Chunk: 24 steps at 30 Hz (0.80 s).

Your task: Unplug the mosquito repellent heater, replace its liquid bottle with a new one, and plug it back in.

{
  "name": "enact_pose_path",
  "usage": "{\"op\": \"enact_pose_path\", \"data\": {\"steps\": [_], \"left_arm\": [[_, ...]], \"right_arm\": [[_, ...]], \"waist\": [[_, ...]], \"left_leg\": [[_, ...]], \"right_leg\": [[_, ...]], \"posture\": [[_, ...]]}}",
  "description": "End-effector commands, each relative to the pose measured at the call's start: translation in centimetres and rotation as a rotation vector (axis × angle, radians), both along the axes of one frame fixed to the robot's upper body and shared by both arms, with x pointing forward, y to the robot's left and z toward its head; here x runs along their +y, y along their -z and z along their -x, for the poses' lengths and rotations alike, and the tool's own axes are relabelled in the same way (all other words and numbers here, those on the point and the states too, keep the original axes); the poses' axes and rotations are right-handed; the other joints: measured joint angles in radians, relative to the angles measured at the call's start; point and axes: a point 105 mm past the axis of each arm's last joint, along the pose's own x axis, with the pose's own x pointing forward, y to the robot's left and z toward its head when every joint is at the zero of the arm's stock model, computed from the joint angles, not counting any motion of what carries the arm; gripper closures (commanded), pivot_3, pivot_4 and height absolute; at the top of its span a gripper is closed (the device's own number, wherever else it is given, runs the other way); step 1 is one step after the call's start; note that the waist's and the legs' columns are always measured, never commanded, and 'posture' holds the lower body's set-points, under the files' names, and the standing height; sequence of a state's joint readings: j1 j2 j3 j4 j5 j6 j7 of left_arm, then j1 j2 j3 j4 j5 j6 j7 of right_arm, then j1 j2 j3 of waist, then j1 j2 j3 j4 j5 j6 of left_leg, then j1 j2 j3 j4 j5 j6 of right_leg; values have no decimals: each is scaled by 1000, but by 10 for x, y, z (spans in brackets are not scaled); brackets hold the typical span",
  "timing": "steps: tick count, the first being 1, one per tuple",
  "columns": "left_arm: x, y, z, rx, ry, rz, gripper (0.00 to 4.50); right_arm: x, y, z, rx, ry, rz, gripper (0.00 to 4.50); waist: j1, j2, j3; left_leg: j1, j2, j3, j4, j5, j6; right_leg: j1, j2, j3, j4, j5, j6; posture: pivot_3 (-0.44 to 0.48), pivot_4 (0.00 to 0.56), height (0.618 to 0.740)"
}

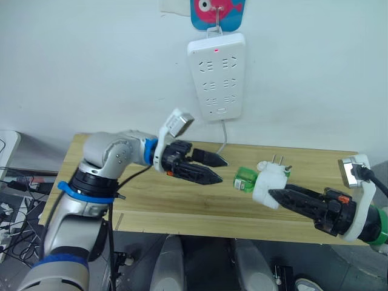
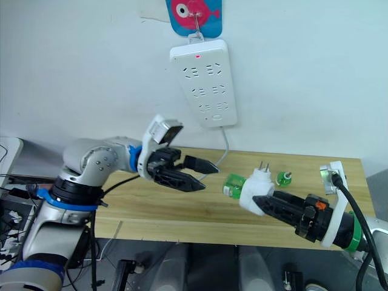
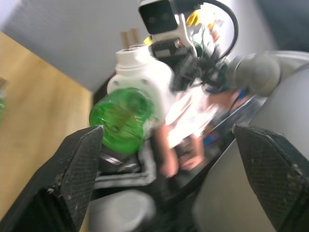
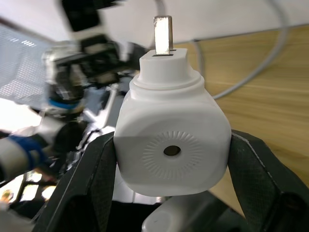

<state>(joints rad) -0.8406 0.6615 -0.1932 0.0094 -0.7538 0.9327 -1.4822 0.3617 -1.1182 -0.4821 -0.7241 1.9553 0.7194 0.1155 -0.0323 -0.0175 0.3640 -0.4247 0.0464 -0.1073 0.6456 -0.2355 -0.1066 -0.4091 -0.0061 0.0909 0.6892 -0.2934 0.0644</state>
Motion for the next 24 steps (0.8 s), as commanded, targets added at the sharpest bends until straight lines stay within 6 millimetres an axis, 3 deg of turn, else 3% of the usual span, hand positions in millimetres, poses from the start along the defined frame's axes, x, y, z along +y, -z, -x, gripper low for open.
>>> {"op": "enact_pose_path", "data": {"steps": [1, 6, 11, 15, 24], "left_arm": [[-10, -3, 2, -361, 37, -3, 0], [-42, 5, -4, -896, 17, 93, 0], [-63, 26, 8, -1181, 165, 88, 0], [-67, 36, 3, -1233, 183, 47, 0], [-90, 43, -27, -1256, -1, 14, 0]], "right_arm": [[-6, 1, -8, 21, 38, 104, 1534], [-7, 3, -18, 34, 50, 170, 1534], [-13, 9, -28, 62, 101, 245, 1534], [-13, 10, -29, 68, 114, 262, 1534], [-5, 11, -28, 48, 129, 260, 1534]], "waist": [[2, 0, 0], [10, 0, 0], [8, -1, 0], [6, -1, 0], [4, -1, 0]], "left_leg": [[0, 0, 0, 0, 0, 0], [-1, -1, 0, 0, 0, 0], [-2, -1, -1, 1, 0, 1], [-2, -1, -1, 1, -2, 4], [-2, -1, -1, 1, -2, 4]], "right_leg": [[0, 0, 0, 0, 0, 0], [0, -1, 0, -2, 0, 0], [0, -1, -1, -2, 0, 0], [0, -1, -1, -1, 0, 0], [0, -1, -1, -1, 0, 0]], "posture": [[21, 333, 740], [24, 337, 740], [7, 346, 740], [3, 346, 740], [-11, 353, 740]]}}
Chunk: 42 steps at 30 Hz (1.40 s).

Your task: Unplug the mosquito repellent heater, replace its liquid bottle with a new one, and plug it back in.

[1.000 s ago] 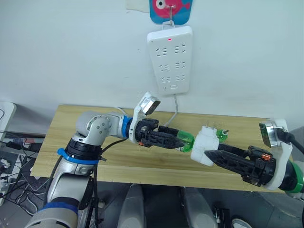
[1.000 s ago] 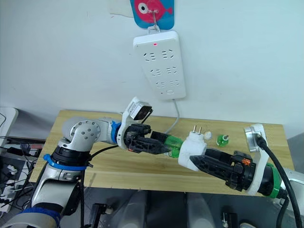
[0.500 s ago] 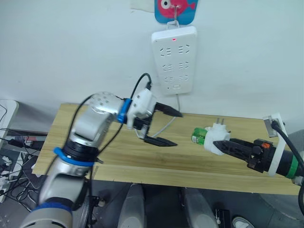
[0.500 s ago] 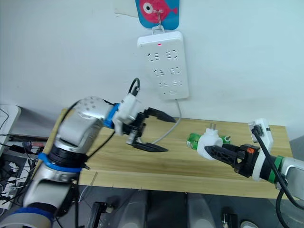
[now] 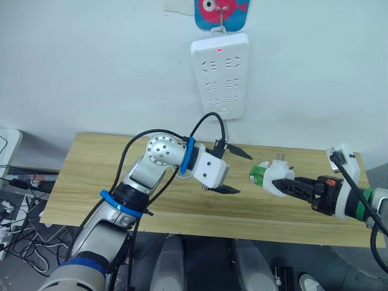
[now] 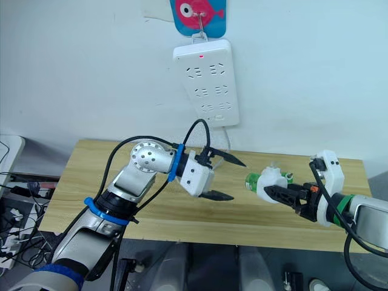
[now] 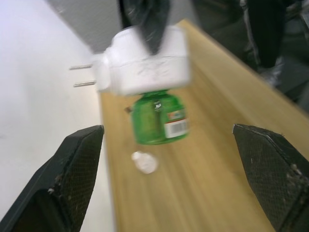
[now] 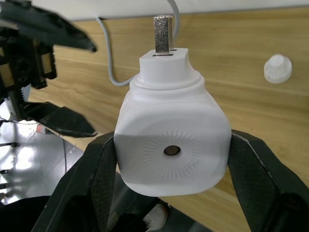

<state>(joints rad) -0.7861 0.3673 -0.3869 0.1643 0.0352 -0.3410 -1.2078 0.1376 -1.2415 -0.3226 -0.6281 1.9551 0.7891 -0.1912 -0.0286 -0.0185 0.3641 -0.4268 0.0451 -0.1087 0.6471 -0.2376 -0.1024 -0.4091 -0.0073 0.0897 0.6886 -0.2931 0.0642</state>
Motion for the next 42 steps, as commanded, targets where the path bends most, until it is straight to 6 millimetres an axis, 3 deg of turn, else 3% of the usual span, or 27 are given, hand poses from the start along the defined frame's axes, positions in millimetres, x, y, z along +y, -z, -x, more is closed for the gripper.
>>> {"op": "enact_pose_path", "data": {"steps": [1, 9, 18, 21, 26, 33, 38, 39, 42], "left_arm": [[-14, 0, 0, -49, -5, 42, 0], [-20, 11, 10, -37, 31, 12, 0], [-23, 21, 7, -42, 2, -17, 0], [-25, 20, 6, -65, -13, -9, 617], [-26, 23, -1, -76, -42, -31, 2211], [-27, 27, -1, -59, -43, -39, 2260], [-31, 28, 12, 213, -45, 72, 2260], [-30, 28, 12, 244, -45, 107, 2260], [-29, 26, 15, 334, -41, 183, 2260]], "right_arm": [[11, -4, 4, -26, -16, -34, 1534], [13, -4, 3, -36, 24, -48, 1534], [19, -4, 5, -47, 26, -70, 1534], [22, -5, 5, -53, 21, -81, 1534], [24, -5, 6, -52, 23, -91, 1534], [29, -6, 7, -57, 9, -107, 1534], [31, -13, 10, -95, -19, -68, 1534], [25, -16, 9, -111, 42, -80, 816], [10, -27, 12, -177, 138, -28, 45]], "waist": [[-2, 0, 0], [-4, 0, 0], [-5, 0, 0], [-5, 0, 0], [-5, 0, 0], [-5, 0, 0], [-6, 0, 0], [-5, 1, -1], [-2, 0, -1]], "left_leg": [[0, 0, 0, 0, 0, 0], [1, 0, 0, 0, 0, 0], [1, 0, 0, 0, 0, 0], [1, 0, 0, 0, 0, 0], [1, 0, 0, 0, 0, 0], [1, 0, 0, 0, 0, 0], [1, 0, 0, 0, 0, 0], [1, 0, 0, 0, 0, 0], [-1, 0, -1, -1, 0, 0]], "right_leg": [[0, 0, 0, 0, 0, 0], [0, 0, 0, 1, 0, 0], [0, 0, 0, 1, 0, 0], [0, 0, 0, 1, 0, 0], [0, 0, 0, 1, 0, 0], [0, 0, 0, 1, 0, 0], [0, 0, 0, 1, 0, 0], [0, 0, 0, 1, 0, 0], [0, 0, -2, 0, 0, 0]], "posture": [[-19, 354, 740], [-31, 355, 740], [-37, 351, 740], [-37, 347, 740], [-31, 345, 740], [-26, 338, 740], [-22, 322, 740], [-28, 320, 740], [-45, 319, 740]]}}
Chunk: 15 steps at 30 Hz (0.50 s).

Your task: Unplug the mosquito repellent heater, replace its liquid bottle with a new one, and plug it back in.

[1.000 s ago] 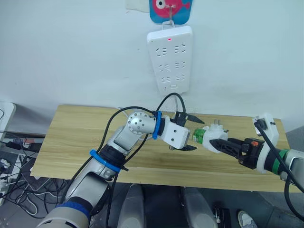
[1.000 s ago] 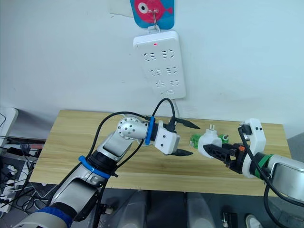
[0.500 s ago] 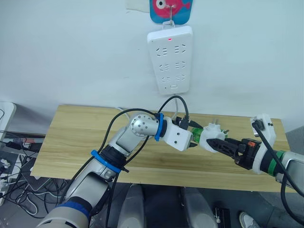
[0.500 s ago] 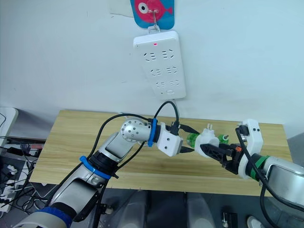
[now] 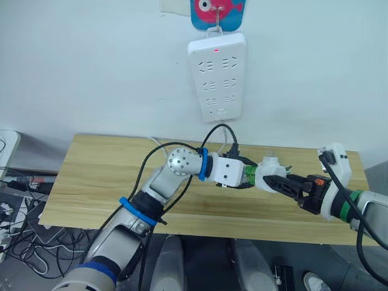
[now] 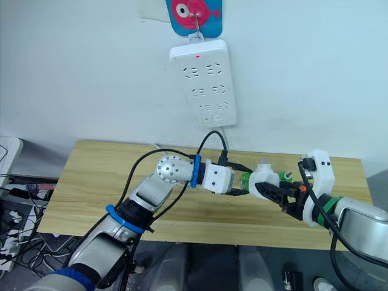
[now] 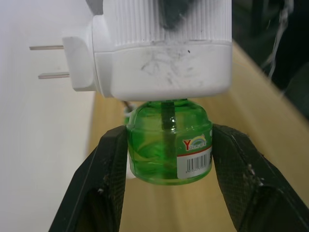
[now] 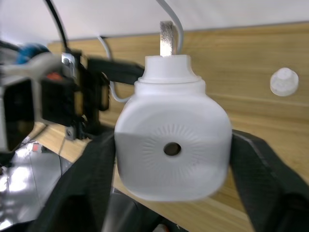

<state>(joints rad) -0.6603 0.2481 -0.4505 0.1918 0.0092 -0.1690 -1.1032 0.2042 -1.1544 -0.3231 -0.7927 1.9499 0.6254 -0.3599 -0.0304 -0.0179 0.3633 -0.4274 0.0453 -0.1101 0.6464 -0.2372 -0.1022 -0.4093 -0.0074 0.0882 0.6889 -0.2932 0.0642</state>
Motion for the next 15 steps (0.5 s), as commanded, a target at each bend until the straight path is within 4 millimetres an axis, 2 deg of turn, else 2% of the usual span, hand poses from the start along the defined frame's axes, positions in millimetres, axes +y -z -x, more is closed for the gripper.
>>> {"op": "enact_pose_path", "data": {"steps": [1, 3, 7, 10, 12, 15], "left_arm": [[-3, -16, 7, 55, 18, 121, 2260], [-4, -15, 7, 172, -16, 191, 2260], [-7, -19, 9, 333, -42, 298, 2260], [-9, -28, 10, 476, -46, 395, 2260], [-10, -34, 13, 539, -25, 429, 2260], [-9, -38, 16, 587, -6, 439, 2260]], "right_arm": [[-3, -27, 9, -127, 43, 47, 45], [-3, -35, 15, -197, 104, 42, 45], [0, -35, 21, -246, 152, 27, 45], [11, -30, 14, -319, 129, 6, 45], [11, -18, 8, -375, 211, -11, 45], [14, -9, 11, -457, 280, -4, 45]], "waist": [[-2, 0, 0], [-3, -1, -3], [-6, -1, -8], [-18, -3, -10], [-25, -2, -11], [-28, 1, -13]], "left_leg": [[0, 0, 1, 1, 0, -1], [0, -1, 1, 1, 1, -2], [1, 0, 0, 0, 1, -3], [1, 0, 2, 2, 2, -3], [3, 0, 2, 1, 2, -3], [3, 0, 1, 0, 3, -3]], "right_leg": [[0, 0, 0, 0, 0, 0], [0, -1, 1, 1, 0, 0], [0, 0, 0, 1, 0, 0], [0, 0, 2, 2, 0, 0], [0, 0, 2, 3, 0, 0], [0, 1, 2, 1, 0, 0]], "posture": [[-53, 316, 740], [-68, 310, 740], [-82, 311, 740], [-95, 311, 740], [-100, 314, 740], [-108, 318, 740]]}}
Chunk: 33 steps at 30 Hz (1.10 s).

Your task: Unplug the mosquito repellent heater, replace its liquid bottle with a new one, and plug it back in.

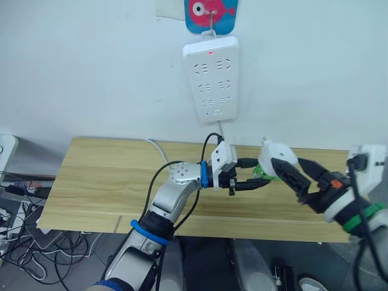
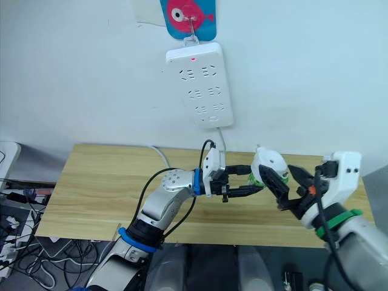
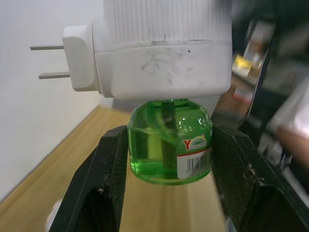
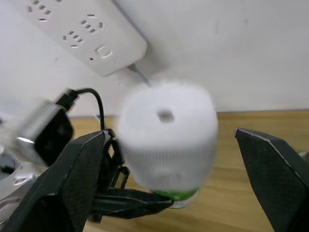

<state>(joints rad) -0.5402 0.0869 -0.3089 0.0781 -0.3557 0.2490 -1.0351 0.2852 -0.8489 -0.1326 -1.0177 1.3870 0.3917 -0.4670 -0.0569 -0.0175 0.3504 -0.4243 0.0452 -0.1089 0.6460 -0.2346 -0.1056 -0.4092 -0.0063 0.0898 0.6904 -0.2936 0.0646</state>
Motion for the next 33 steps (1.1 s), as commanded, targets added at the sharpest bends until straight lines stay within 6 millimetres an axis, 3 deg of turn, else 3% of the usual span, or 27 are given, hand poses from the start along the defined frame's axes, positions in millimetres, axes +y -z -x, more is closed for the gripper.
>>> {"op": "enact_pose_path", "data": {"steps": [1, 10, 20, 33], "left_arm": [[1, -18, 9, 24, 47, 71, 2260], [3, -19, 14, 68, 91, 58, 2260], [0, -10, 9, 20, 69, 10, 2260], [-1, -13, 10, 7, 71, 25, 2260]], "right_arm": [[4, -5, 7, -159, 71, 11, 45], [8, -15, 10, -282, 150, 23, 45], [33, -27, 3, -293, 63, -31, 45], [23, -14, 2, -211, 110, 18, 45]], "waist": [[-3, 1, 0], [-8, 0, -1], [-15, 0, -1], [-17, 0, -1]], "left_leg": [[0, 0, 1, 0, 0, 0], [3, 0, 3, 0, 0, 0], [3, 0, 3, 0, 0, 0], [2, 0, 3, 0, -1, 2]], "right_leg": [[0, 0, 1, -1, 0, 0], [1, 0, 4, 2, 0, 0], [1, 0, 4, 2, 0, 0], [1, -1, 4, 2, 0, 0]], "posture": [[-108, 318, 740], [-113, 322, 740], [-121, 328, 740], [-111, 325, 740]]}}
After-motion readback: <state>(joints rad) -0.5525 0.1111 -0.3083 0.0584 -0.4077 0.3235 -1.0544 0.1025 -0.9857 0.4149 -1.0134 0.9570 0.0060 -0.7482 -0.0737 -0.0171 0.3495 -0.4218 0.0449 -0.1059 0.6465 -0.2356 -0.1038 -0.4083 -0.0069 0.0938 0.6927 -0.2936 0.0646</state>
